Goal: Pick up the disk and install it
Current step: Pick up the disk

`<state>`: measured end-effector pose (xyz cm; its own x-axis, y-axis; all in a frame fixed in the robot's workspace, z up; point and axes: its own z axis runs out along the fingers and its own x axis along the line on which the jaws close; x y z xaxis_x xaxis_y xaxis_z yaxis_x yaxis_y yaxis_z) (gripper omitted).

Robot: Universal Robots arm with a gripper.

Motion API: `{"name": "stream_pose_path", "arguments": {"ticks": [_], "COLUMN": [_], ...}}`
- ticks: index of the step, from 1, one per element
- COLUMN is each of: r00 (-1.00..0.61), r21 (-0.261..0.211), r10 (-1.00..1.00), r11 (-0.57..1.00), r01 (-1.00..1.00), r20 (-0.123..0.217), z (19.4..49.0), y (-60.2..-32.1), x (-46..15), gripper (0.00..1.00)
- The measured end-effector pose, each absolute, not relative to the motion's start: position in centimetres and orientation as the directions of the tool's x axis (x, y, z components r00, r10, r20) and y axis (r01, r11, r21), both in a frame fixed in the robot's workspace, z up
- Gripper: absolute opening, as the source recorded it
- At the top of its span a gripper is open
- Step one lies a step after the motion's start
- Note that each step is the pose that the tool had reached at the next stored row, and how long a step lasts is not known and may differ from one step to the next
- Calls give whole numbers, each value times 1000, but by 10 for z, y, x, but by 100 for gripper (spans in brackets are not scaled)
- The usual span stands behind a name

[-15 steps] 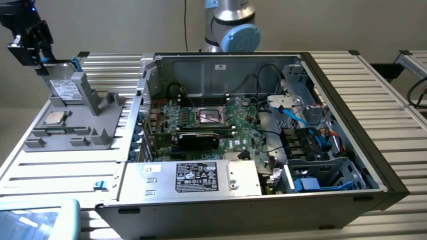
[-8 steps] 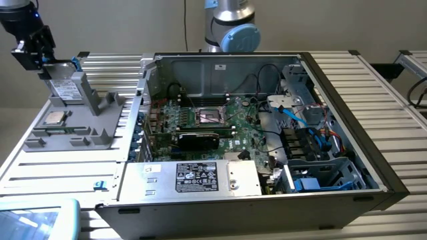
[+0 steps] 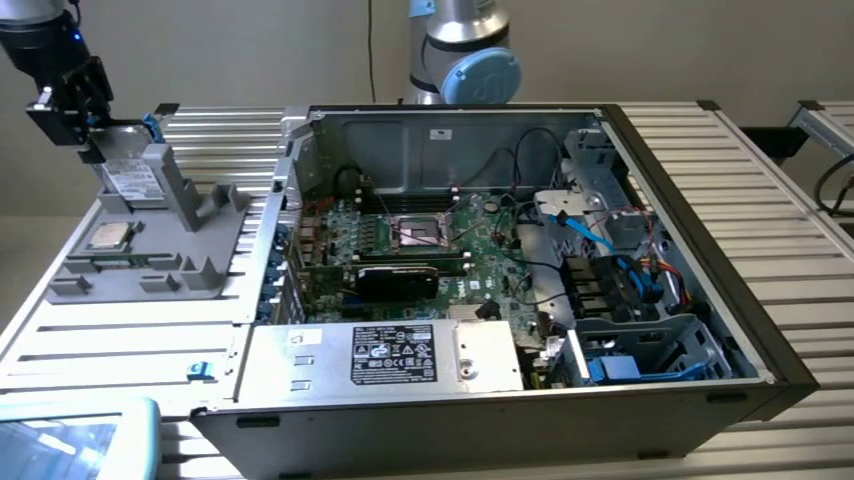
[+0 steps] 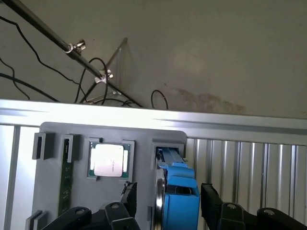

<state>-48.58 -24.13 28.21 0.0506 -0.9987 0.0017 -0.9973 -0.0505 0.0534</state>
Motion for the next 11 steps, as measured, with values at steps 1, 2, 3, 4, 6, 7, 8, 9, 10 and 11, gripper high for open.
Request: {"name": "stream_pose_path", "arguments": {"ticks": [1, 2, 3, 4, 6, 7, 8, 9, 10, 11], "r00": [51, 51, 51, 51, 50, 50, 50, 49, 49, 49], "r21": [53, 53, 54, 53, 53, 53, 53, 54, 53, 53], "r10": [-999, -999, -999, -999, -999, -999, -999, -999, -999, -999], "r11": [-51, -50, -51, -50, -50, -50, -49, -49, -48, -48], "r01": [-997, -997, -997, -997, -997, -997, -997, -997, -997, -997], "r20": [2, 3, 3, 3, 3, 3, 3, 3, 3, 3], "z": [282, 282, 282, 281, 280, 279, 278, 278, 278, 277], "y": [-241, -241, -241, -241, -240, -239, -237, -236, -236, -236], "x": [-486, -486, -486, -486, -486, -486, -487, -487, -487, -487], "gripper": [65, 65, 65, 65, 65, 65, 65, 65, 65, 65]}}
